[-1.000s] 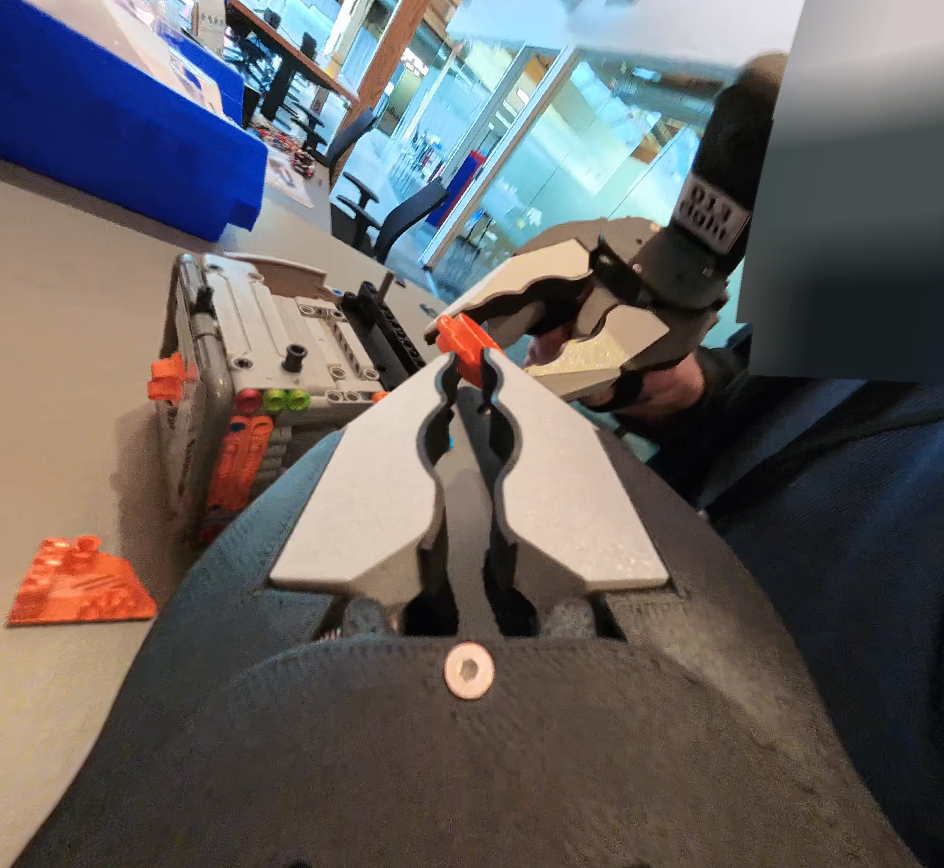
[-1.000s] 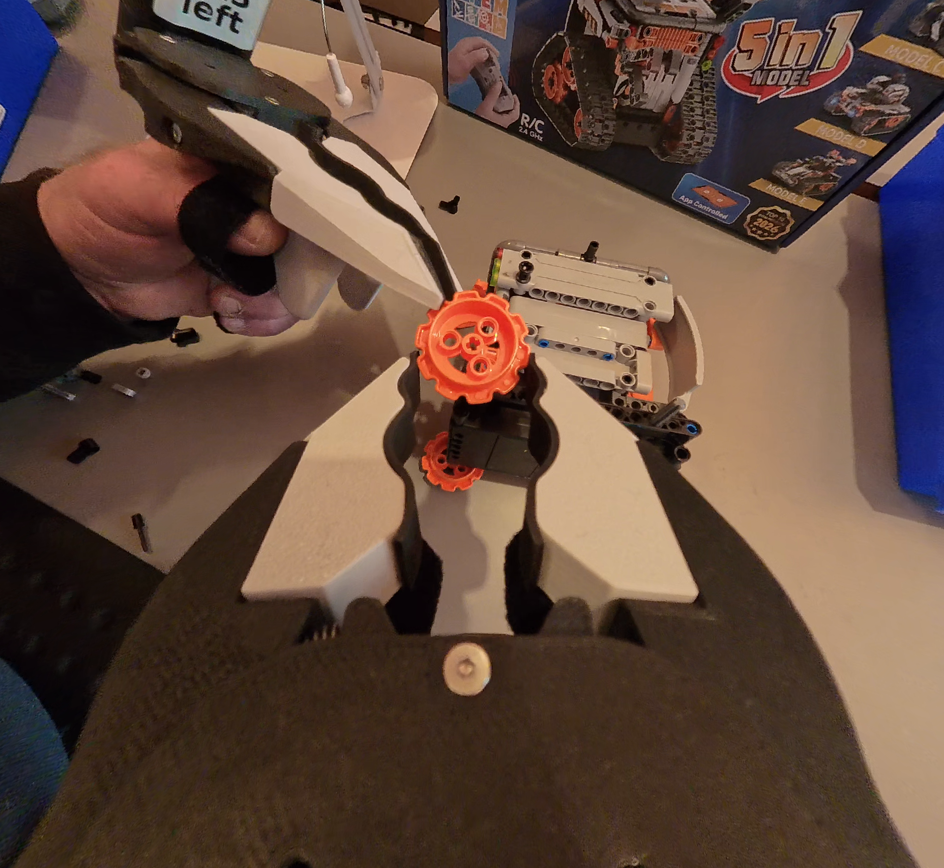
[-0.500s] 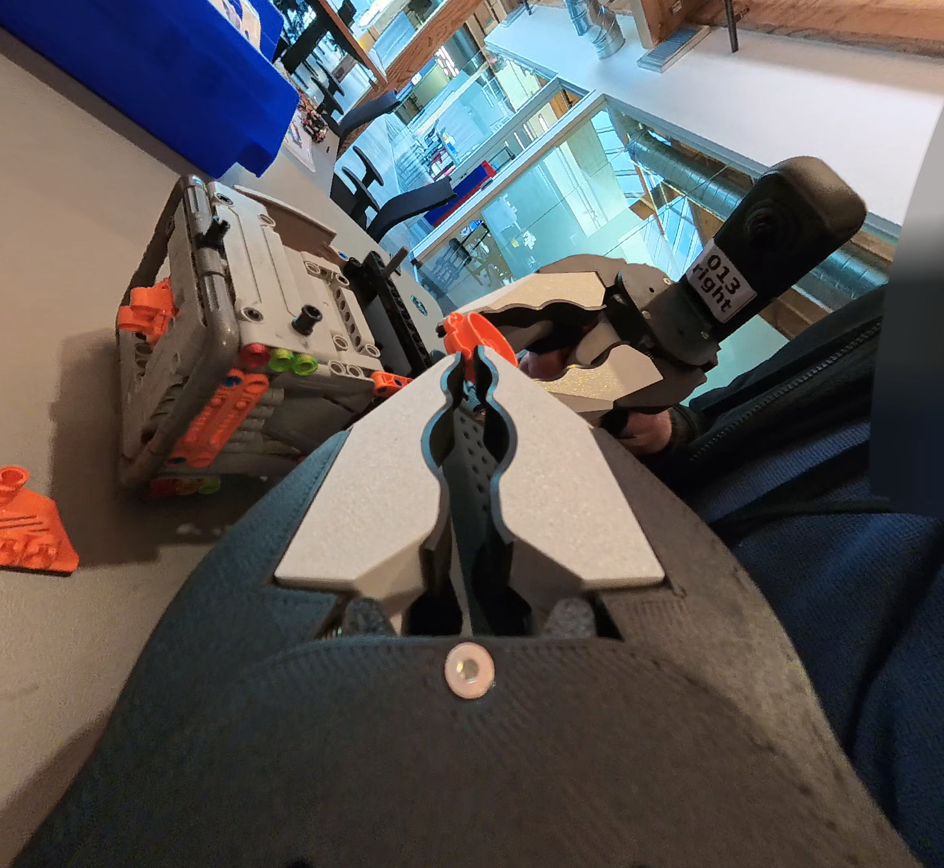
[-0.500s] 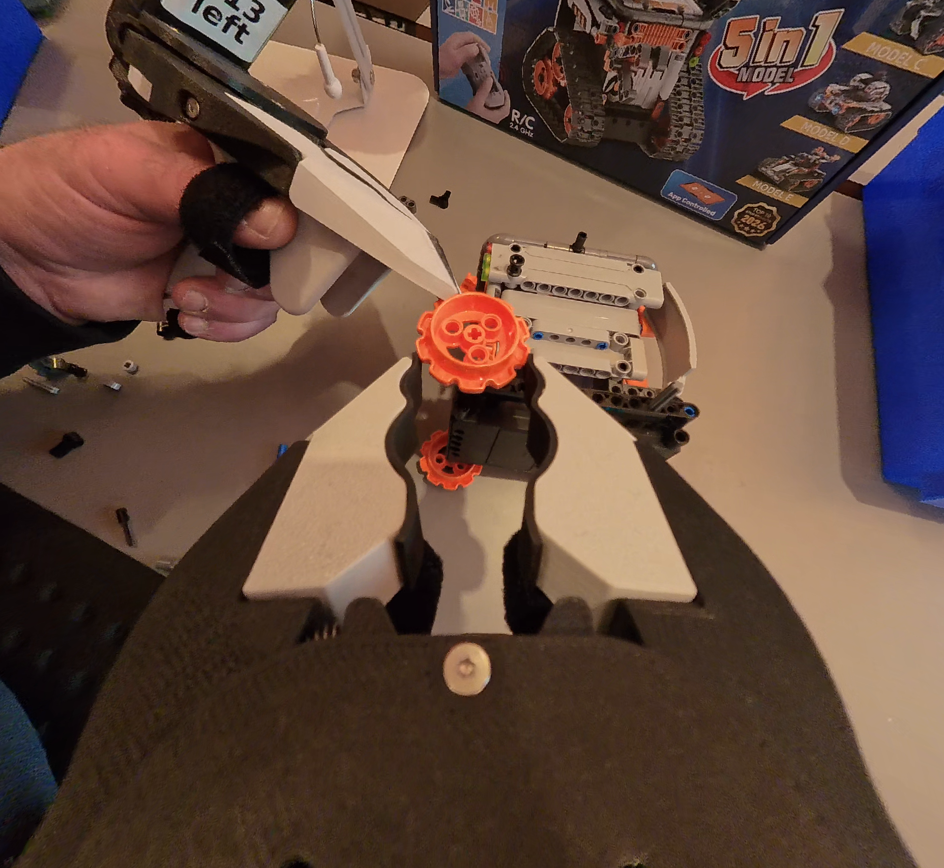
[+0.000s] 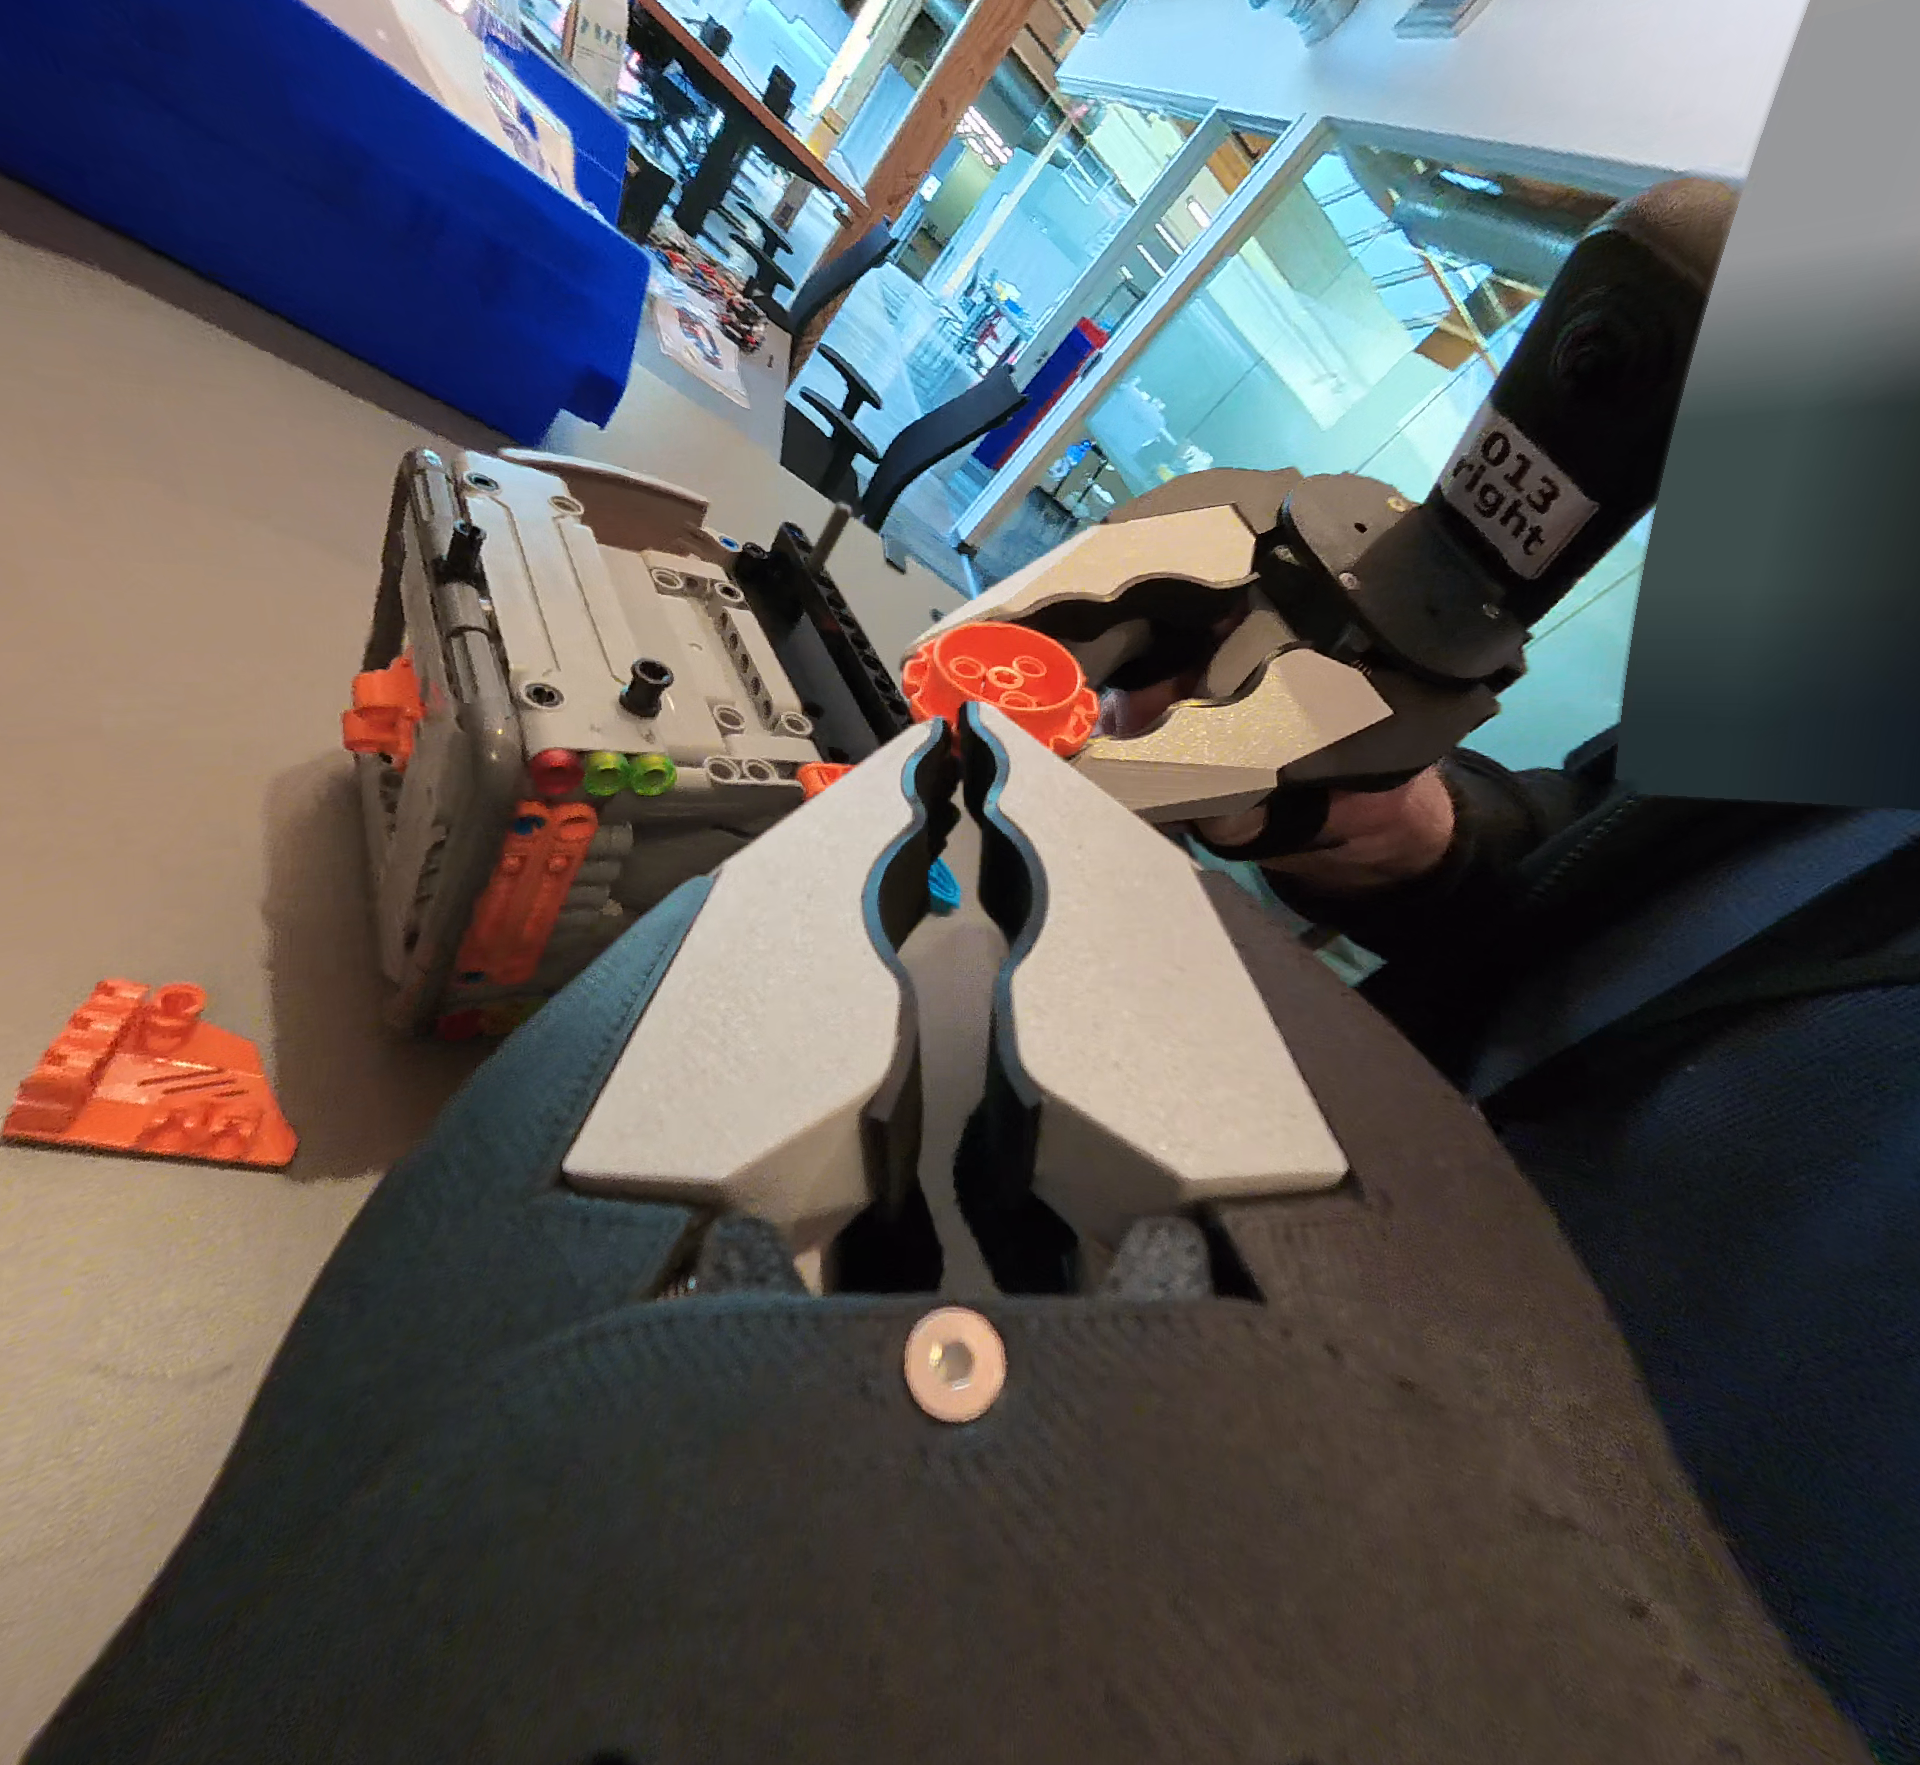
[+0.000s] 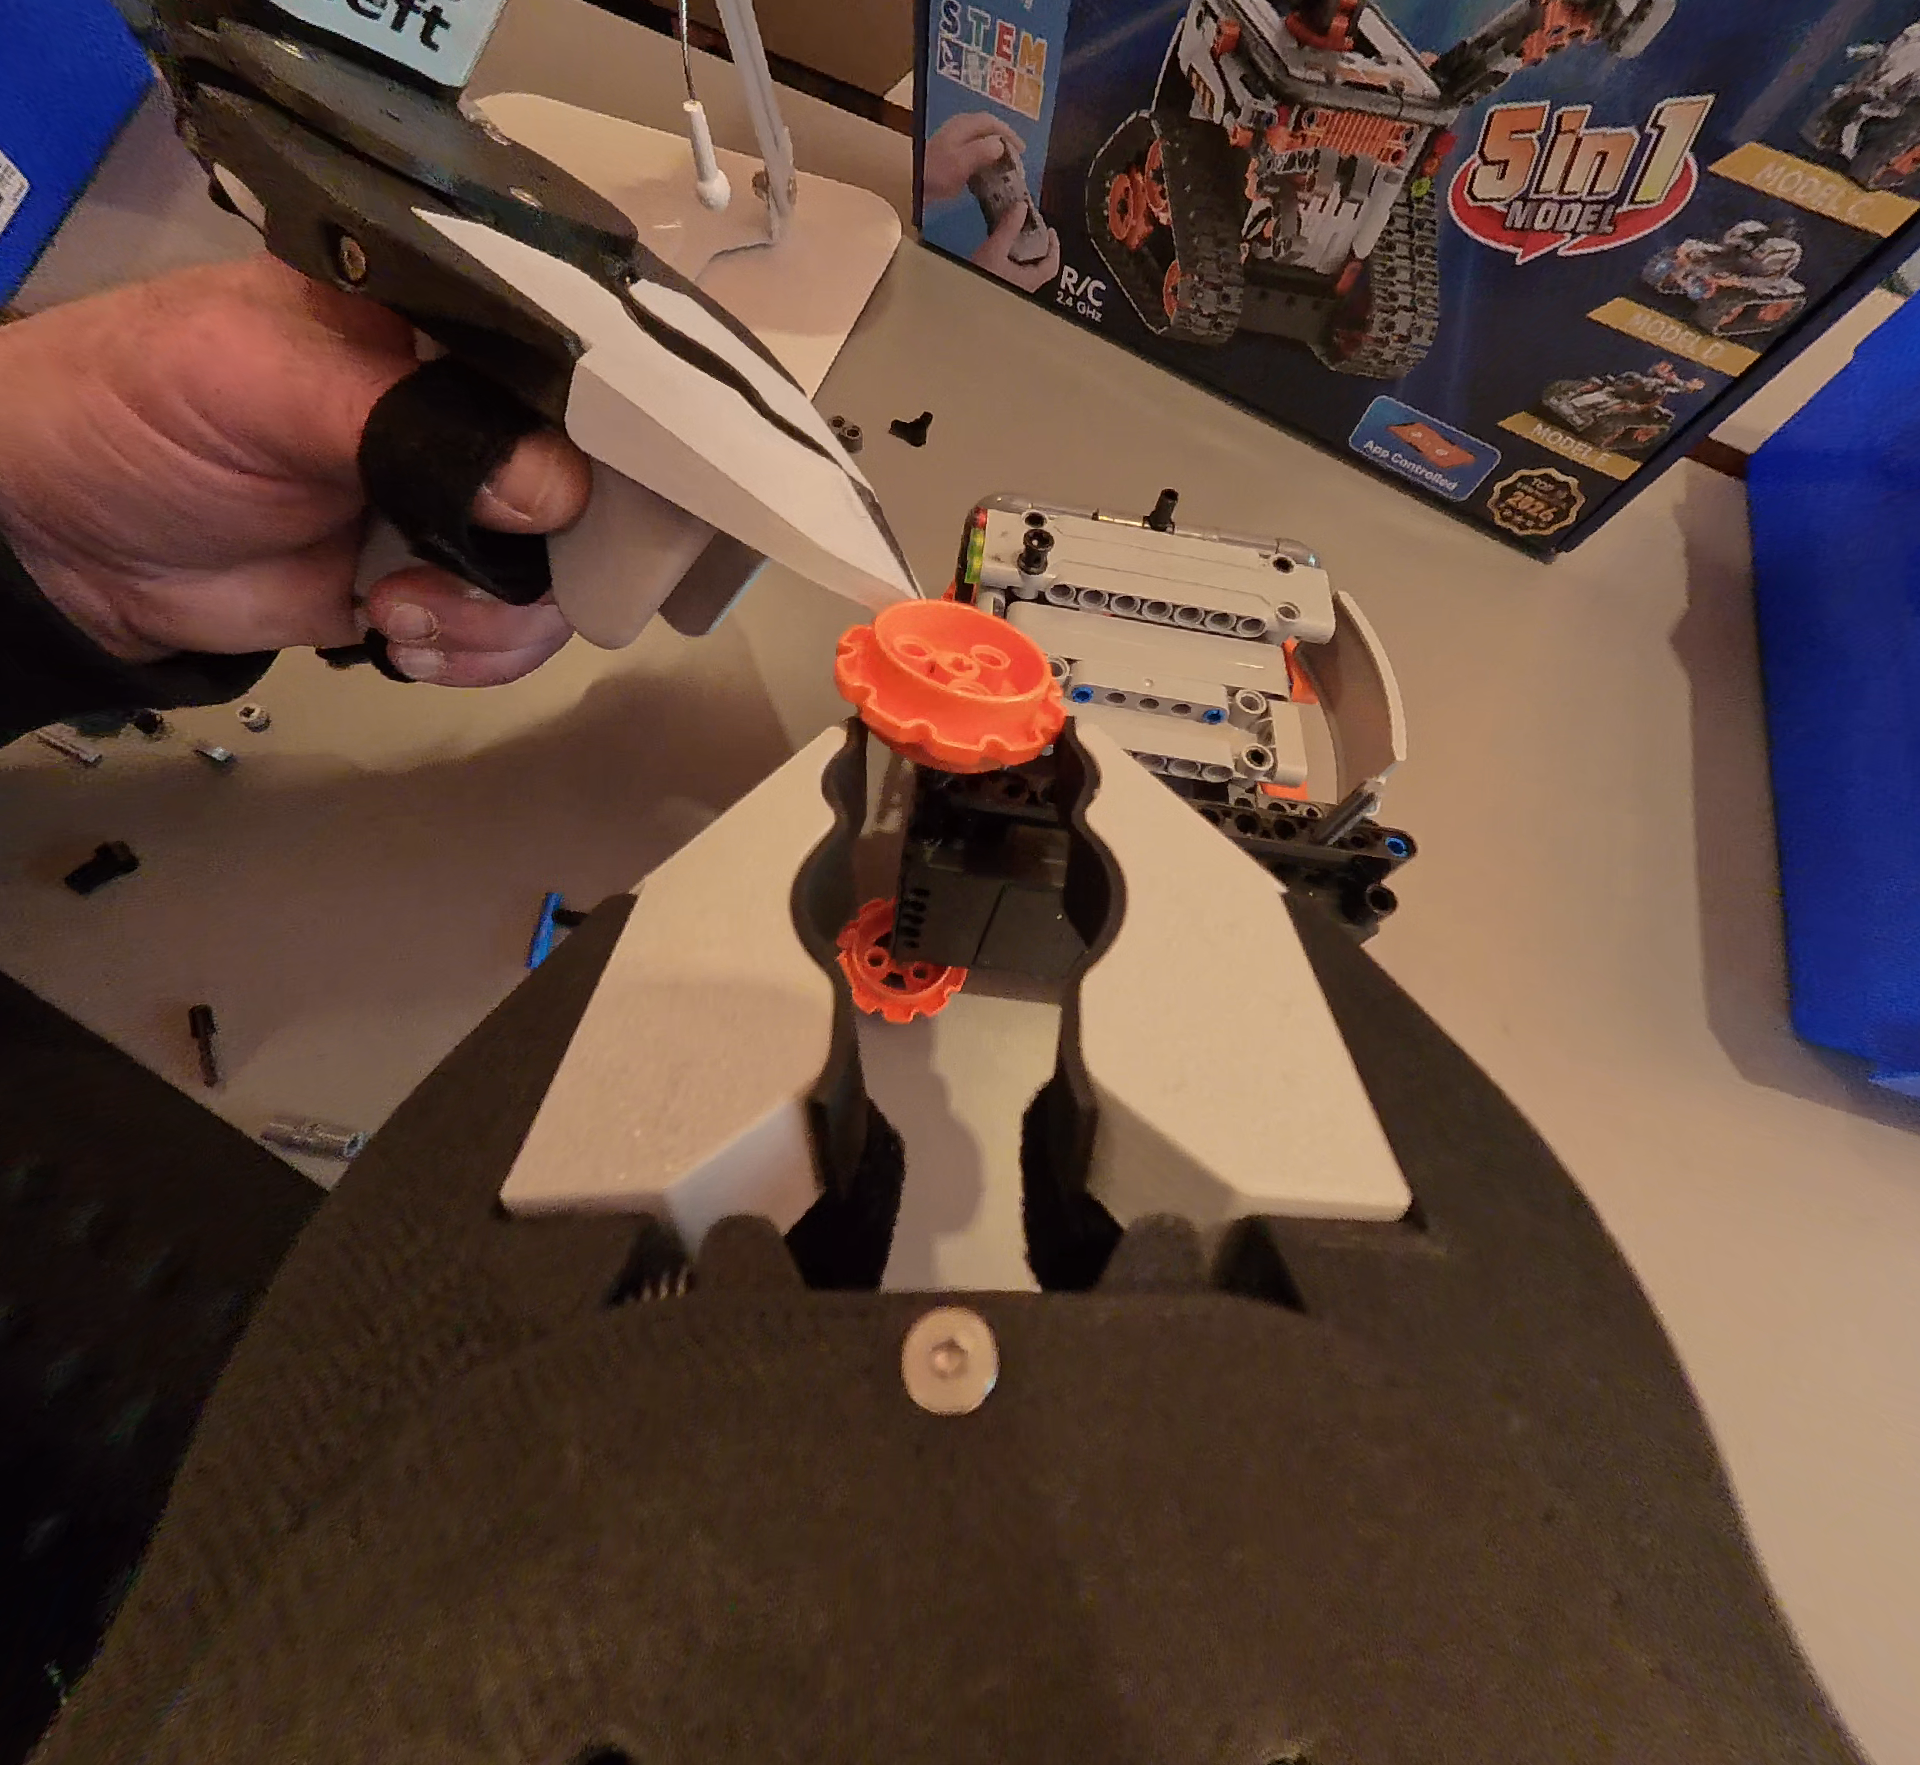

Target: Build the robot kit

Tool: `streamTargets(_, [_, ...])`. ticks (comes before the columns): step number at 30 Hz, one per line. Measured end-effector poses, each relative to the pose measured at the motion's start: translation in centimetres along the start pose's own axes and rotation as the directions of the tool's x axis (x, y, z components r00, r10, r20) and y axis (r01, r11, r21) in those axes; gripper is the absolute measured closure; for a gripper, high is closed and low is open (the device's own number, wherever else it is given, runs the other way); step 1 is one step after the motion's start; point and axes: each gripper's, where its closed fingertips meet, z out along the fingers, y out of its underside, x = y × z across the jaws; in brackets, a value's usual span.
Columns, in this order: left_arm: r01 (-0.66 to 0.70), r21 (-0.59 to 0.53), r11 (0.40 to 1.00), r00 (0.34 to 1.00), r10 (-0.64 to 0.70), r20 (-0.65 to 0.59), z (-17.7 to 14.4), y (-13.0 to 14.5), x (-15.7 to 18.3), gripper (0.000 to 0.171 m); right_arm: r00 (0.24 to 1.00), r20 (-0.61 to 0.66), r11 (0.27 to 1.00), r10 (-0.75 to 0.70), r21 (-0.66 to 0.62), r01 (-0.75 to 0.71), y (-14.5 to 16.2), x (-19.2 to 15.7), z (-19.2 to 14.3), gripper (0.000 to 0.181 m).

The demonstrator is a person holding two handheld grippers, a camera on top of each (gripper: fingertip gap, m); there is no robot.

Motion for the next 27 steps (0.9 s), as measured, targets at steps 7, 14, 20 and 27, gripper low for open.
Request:
streamTargets(7, [-0.118,-0.01,0.993,0.992,0.118,0.035,0.2,0.1,0.5,0.171,0.992,0.124,0.997,0.035,0.066,-0.044,-0.4,-0.7,-0.9,0.136])
streamTargets(14, [-0.173,-0.013,0.985,0.983,0.174,0.059,0.3,0.2,0.7,0.171,0.981,0.19,0.995,0.027,0.091,-0.045,-0.5,-0.6,-1.4,0.144])
streamTargets(20, [-0.17,-0.018,0.985,0.983,0.171,0.065,0.6,0.2,0.7,0.171,0.967,0.238,0.987,0.094,0.107,-0.122,-0.5,-0.6,-1.5,0.144])
streamTargets(27, [-0.183,-0.032,0.983,0.981,0.185,0.065,0.7,0.1,0.7,0.171,0.97,0.203,0.969,0.131,0.182,-0.168,-0.5,-0.6,-1.6,0.144])
